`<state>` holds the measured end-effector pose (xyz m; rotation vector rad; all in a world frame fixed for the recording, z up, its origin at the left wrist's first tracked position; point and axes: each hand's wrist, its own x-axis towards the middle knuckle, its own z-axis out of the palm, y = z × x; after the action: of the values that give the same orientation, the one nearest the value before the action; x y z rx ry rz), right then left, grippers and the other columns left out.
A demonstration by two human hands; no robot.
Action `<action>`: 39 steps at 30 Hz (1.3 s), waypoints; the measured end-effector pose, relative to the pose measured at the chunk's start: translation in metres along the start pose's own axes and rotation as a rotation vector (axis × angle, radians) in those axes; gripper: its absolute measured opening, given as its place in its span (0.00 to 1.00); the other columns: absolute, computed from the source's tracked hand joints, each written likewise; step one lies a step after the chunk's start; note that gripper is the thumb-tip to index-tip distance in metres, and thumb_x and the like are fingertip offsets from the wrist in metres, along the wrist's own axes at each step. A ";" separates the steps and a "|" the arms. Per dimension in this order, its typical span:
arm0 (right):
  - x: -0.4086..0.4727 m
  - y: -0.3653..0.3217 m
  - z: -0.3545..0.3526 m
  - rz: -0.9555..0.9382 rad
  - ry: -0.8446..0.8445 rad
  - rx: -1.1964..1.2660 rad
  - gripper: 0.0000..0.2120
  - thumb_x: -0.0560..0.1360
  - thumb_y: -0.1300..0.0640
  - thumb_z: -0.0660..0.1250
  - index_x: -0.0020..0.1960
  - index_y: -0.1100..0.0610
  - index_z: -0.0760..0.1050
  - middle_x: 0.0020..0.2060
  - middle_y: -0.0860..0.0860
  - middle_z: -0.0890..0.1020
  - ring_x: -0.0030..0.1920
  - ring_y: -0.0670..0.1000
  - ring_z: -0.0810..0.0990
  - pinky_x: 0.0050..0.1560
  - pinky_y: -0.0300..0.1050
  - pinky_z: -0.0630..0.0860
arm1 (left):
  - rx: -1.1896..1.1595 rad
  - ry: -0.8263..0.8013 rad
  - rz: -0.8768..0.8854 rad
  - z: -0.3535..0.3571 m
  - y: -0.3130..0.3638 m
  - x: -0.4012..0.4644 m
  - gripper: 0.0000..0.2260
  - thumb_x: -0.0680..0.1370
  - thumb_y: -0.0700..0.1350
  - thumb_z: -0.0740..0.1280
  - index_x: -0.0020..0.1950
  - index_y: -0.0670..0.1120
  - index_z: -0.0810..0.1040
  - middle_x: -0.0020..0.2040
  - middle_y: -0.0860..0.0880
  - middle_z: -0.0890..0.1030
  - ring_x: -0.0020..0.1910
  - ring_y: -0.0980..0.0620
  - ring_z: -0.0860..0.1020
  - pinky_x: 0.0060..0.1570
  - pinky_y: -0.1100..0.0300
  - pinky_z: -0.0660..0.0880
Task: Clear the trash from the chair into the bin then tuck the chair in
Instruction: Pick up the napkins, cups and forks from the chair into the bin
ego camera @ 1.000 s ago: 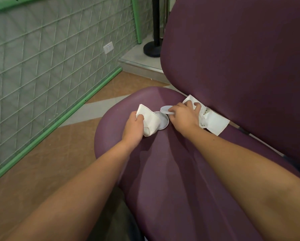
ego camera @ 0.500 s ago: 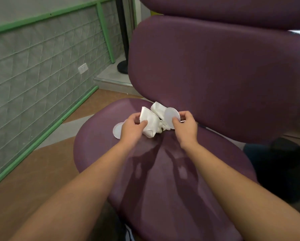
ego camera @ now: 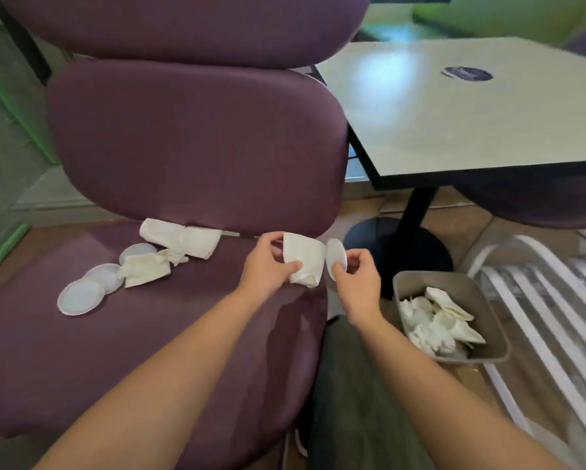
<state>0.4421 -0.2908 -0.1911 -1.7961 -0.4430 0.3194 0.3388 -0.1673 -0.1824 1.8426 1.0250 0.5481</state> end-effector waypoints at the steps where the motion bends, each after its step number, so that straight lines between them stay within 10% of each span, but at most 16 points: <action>1: 0.004 0.007 -0.017 0.008 0.035 -0.009 0.04 0.74 0.60 0.67 0.47 0.56 0.73 0.39 0.46 0.77 0.39 0.44 0.75 0.37 0.33 0.68 | -0.004 -0.026 0.015 0.019 0.008 0.000 0.25 0.69 0.42 0.77 0.63 0.52 0.73 0.43 0.53 0.77 0.40 0.62 0.75 0.37 0.72 0.70; 10: 0.021 0.058 -0.129 0.135 0.217 -0.054 0.04 0.77 0.61 0.66 0.48 0.56 0.72 0.40 0.48 0.77 0.40 0.46 0.75 0.36 0.32 0.68 | -0.070 -0.295 -0.029 0.154 0.043 -0.014 0.25 0.72 0.41 0.75 0.66 0.52 0.70 0.43 0.51 0.77 0.45 0.50 0.80 0.47 0.47 0.81; 18: 0.054 0.116 -0.189 0.239 0.342 -0.321 0.06 0.73 0.64 0.68 0.47 0.57 0.72 0.43 0.54 0.79 0.41 0.52 0.75 0.34 0.39 0.66 | 0.104 -0.306 0.078 0.246 0.050 -0.010 0.23 0.73 0.42 0.73 0.64 0.56 0.69 0.55 0.53 0.78 0.49 0.53 0.79 0.48 0.56 0.80; 27: 0.098 0.153 -0.194 0.155 0.140 -0.711 0.17 0.73 0.55 0.69 0.59 0.59 0.77 0.56 0.57 0.78 0.58 0.59 0.72 0.61 0.52 0.68 | 0.437 -0.404 0.125 0.276 0.048 0.009 0.34 0.75 0.47 0.72 0.77 0.50 0.60 0.70 0.47 0.68 0.68 0.46 0.68 0.67 0.52 0.68; 39: 0.088 0.094 -0.140 -0.021 -0.016 -0.567 0.12 0.77 0.57 0.65 0.59 0.55 0.78 0.56 0.51 0.78 0.62 0.53 0.70 0.59 0.45 0.68 | 0.378 -0.265 0.093 0.208 0.050 0.022 0.18 0.80 0.50 0.64 0.70 0.54 0.72 0.68 0.50 0.72 0.65 0.48 0.72 0.58 0.55 0.72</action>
<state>0.5940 -0.3922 -0.2434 -2.3377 -0.6054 0.2028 0.5220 -0.2658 -0.2373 2.2340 0.9091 0.1591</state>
